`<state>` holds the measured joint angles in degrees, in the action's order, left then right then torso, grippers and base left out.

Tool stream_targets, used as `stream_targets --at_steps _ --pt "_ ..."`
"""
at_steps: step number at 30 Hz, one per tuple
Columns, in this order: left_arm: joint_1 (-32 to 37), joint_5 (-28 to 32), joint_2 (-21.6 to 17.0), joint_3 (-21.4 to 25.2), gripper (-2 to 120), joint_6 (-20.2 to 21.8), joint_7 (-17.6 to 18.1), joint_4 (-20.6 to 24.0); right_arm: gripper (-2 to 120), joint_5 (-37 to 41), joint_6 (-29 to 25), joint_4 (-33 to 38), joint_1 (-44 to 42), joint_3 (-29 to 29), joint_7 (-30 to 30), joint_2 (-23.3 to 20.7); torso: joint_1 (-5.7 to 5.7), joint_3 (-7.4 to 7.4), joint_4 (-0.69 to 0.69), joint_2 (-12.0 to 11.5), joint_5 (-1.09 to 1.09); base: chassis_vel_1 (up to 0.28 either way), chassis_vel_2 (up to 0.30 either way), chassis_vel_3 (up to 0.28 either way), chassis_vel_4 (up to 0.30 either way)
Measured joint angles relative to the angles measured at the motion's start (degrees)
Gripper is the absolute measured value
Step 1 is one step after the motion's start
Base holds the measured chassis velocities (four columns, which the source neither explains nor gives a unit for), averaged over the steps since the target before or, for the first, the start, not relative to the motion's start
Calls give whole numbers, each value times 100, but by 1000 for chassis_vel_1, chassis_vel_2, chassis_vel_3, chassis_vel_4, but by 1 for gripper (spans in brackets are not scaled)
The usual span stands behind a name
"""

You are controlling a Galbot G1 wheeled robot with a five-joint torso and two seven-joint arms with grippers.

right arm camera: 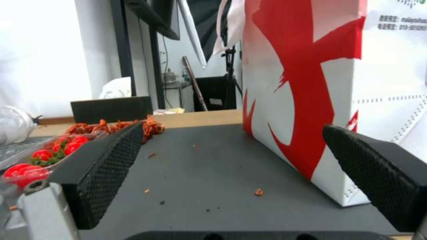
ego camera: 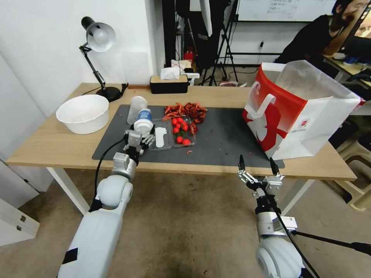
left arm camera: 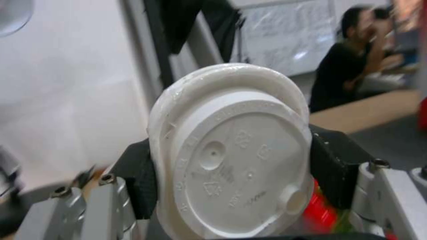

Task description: Pick up the trash from the table and place it into the takeout bag.

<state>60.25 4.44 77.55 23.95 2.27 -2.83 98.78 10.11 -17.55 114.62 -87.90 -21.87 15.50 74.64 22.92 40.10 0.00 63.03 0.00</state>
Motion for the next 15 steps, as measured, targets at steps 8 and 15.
stream_targets --at_steps 8,15 --pt "-957 1532 -872 -875 67 -1158 -1228 -357 100 -21 -73 -40 -20 -68 -20 110 0 1 0 0 -1 0 0 0 0" --pt "-2287 2315 -1144 -2256 67 -1304 -1607 -889 100 -93 -64 -76 8 -87 -28 170 0 1 0 0 0 0 0 0 0"
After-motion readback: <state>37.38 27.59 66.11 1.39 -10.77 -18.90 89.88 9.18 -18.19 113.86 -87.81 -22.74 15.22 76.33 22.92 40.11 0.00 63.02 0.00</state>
